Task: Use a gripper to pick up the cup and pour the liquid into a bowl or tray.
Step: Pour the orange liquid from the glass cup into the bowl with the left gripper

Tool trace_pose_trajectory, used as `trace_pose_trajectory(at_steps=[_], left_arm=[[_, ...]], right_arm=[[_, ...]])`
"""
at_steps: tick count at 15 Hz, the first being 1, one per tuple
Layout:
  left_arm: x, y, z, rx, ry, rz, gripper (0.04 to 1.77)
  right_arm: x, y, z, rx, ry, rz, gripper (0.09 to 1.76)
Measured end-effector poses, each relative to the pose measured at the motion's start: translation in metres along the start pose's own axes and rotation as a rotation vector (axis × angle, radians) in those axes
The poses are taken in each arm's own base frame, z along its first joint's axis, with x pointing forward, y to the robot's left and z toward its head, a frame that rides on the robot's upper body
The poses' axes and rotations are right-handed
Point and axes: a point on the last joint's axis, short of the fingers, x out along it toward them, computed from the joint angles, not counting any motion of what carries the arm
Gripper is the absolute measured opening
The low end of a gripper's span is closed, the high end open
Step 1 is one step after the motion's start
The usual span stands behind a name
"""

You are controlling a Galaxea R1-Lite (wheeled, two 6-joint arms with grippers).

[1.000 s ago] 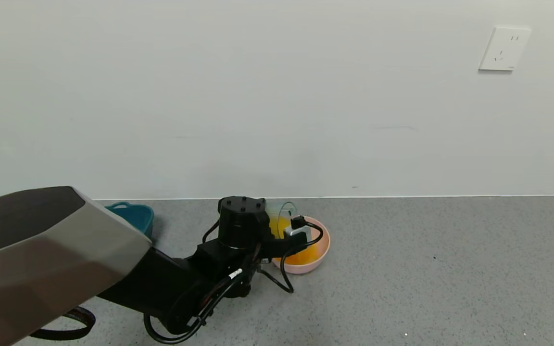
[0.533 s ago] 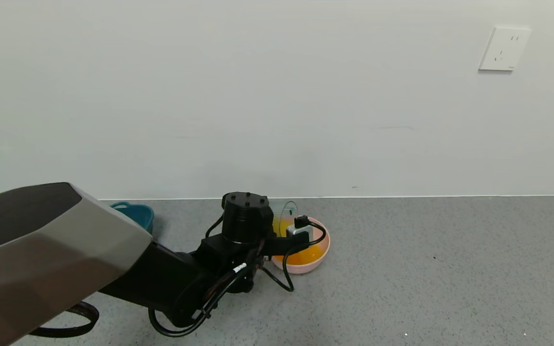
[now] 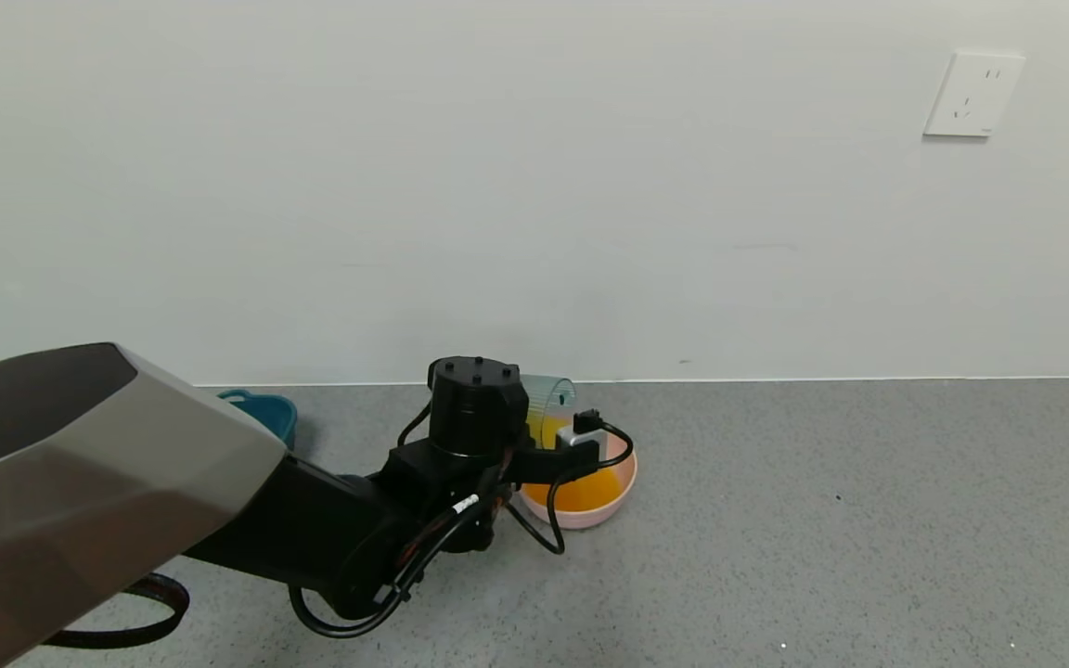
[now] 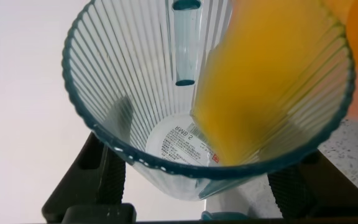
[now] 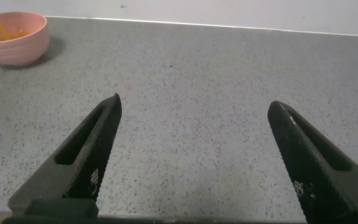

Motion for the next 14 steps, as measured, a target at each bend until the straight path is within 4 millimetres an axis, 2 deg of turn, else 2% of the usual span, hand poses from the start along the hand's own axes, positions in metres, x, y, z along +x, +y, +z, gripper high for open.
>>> trace_pose_trajectory(at_steps=[9, 14], left_arm=[[0.0, 0.002, -0.001, 0.078, 0.027, 0.008, 1.28], [0.001, 0.012, 0.002, 0.133, 0.023, 0.038, 1.28]], right_arm=[[0.0, 0.0, 0.0, 0.0, 0.0, 0.0, 1.71], [0.0, 0.0, 0.0, 0.0, 0.0, 0.0, 1.71]])
